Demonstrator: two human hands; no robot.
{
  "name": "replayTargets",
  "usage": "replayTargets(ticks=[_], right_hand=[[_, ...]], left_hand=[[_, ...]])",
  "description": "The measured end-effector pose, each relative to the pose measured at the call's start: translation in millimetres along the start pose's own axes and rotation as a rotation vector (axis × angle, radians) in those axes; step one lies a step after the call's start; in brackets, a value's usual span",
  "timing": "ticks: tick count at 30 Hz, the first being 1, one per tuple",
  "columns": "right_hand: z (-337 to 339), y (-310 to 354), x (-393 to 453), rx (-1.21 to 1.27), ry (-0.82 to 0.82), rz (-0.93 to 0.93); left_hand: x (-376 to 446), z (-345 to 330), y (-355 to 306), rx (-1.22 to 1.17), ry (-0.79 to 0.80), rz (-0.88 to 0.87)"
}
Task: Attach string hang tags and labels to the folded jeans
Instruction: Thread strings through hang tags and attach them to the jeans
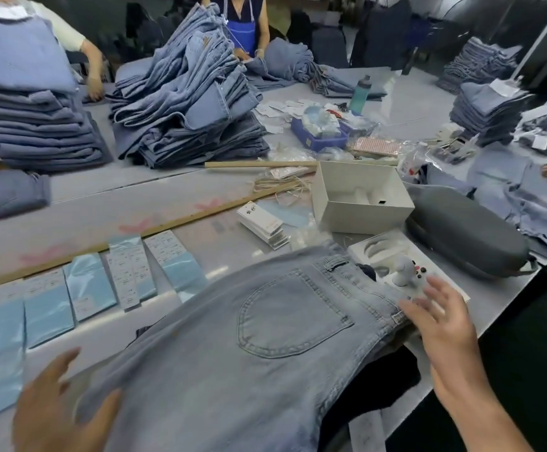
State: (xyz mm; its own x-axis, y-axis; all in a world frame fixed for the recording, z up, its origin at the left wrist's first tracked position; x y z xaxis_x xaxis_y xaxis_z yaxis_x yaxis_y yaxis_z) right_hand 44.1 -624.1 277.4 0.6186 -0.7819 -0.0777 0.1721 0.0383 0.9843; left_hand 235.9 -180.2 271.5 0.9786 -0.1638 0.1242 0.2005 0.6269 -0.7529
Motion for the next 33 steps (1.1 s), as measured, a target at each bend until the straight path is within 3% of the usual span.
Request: replayTargets(ticks=[3, 5, 7, 9, 11, 16, 20, 23, 25, 29, 31, 33], right_hand=[[-2.8, 45.4, 18.1, -0.295, -0.003, 0.251], [-17.6, 62.1, 29.7, -0.452, 0.04, 0.379], [-48.2, 44.6, 45.4, -0.679, 0.214, 0.306], [-78.6, -5.6, 45.6, -0.856, 0.482, 0.129], [-78.4, -43.6, 36.8, -0.747, 0.567, 0.024], [-36.4, -57.3, 27.4, -0.478, 0.384, 0.073], [-25.1, -22.9, 27.0, -0.538, 0.201, 0.227], [-25.7, -9.0, 32.2, -0.832, 0.302, 0.145], [-27.2, 1.1, 27.9, -0.864, 0.389, 0.125], [-33.9, 56.4, -17.0, -0.8, 0.277, 0.737], [-43.0, 65.0, -52.9, -0.79, 0.223, 0.965], [-45.5, 64.4, -74.1, -0.79, 0.184, 1.031]], left_hand=[[1.9, -18.0, -59.9, 0.001, -0.006, -0.209], [8.9, -58.4, -132.0, 0.046, 0.097, -0.374], [-1.3, -124.4, -179.9, 0.212, 0.369, -0.518], [-27.1, -184.8, -182.8, 0.461, 0.624, -0.542], [-43.9, -210.8, -175.0, 0.538, 0.691, -0.546], [-53.2, -205.1, -176.8, 0.591, 0.603, -0.57], [-52.4, -193.8, -178.4, 0.593, 0.543, -0.615], [-52.2, -193.0, -181.7, 0.575, 0.551, -0.612], [-52.9, -191.0, -181.4, 0.505, 0.54, -0.603], [-22.2, -157.2, -177.4, -0.087, 0.388, -0.289], [-5.3, -142.7, -193.1, -0.212, 0.306, -0.3], [7.6, -140.1, -220.3, -0.198, 0.362, -0.389]])
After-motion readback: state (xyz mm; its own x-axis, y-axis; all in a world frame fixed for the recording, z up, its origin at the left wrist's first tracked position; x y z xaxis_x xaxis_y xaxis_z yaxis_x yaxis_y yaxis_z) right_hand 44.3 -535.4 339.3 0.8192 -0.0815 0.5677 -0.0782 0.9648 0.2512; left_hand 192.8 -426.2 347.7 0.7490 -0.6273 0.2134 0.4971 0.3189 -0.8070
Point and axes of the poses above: each hand's wrist, its own x-axis towards the middle knuckle, its own z-axis out of the back of the hand, y = z × x, the point moved 8 cm from there along x, towards the middle knuckle, and after that the axes turned 7 degrees about y, right-handed, at the moved point
